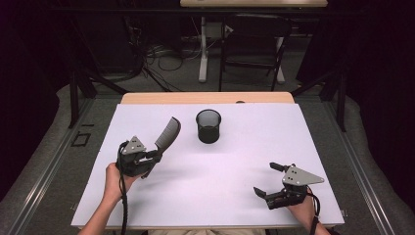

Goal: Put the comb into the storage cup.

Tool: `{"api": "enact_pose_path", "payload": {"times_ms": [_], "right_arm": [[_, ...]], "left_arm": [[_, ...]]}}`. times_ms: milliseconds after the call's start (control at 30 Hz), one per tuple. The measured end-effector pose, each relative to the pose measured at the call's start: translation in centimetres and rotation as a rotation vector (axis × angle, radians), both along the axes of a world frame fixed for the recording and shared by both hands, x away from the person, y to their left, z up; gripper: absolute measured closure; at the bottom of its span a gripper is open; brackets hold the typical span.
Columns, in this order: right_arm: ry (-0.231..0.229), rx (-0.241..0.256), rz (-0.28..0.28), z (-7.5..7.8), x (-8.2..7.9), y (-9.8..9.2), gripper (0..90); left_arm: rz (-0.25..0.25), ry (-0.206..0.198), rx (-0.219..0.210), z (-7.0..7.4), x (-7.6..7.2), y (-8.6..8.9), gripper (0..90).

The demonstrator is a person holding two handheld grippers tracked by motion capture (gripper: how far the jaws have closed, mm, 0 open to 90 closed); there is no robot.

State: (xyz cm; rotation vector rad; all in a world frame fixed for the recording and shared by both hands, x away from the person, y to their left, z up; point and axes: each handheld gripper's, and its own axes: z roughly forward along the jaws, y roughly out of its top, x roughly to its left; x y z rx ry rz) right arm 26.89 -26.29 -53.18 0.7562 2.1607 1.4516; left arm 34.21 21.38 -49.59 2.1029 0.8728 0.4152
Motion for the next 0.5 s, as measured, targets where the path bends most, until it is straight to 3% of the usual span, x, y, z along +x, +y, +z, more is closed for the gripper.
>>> {"api": "enact_pose_path", "payload": {"times_ms": [133,500], "right_arm": [[0.000,0.000,-0.003,-0.03,0.01,0.03,0.0],[0.000,-0.001,-0.002,-0.02,0.03,0.00,0.0]], "left_arm": [[0.010,-0.032,0.001,0.01,0.02,-0.24,72.7],[0.024,-0.066,-0.028,-0.09,0.17,-0.73,72.7]]}}
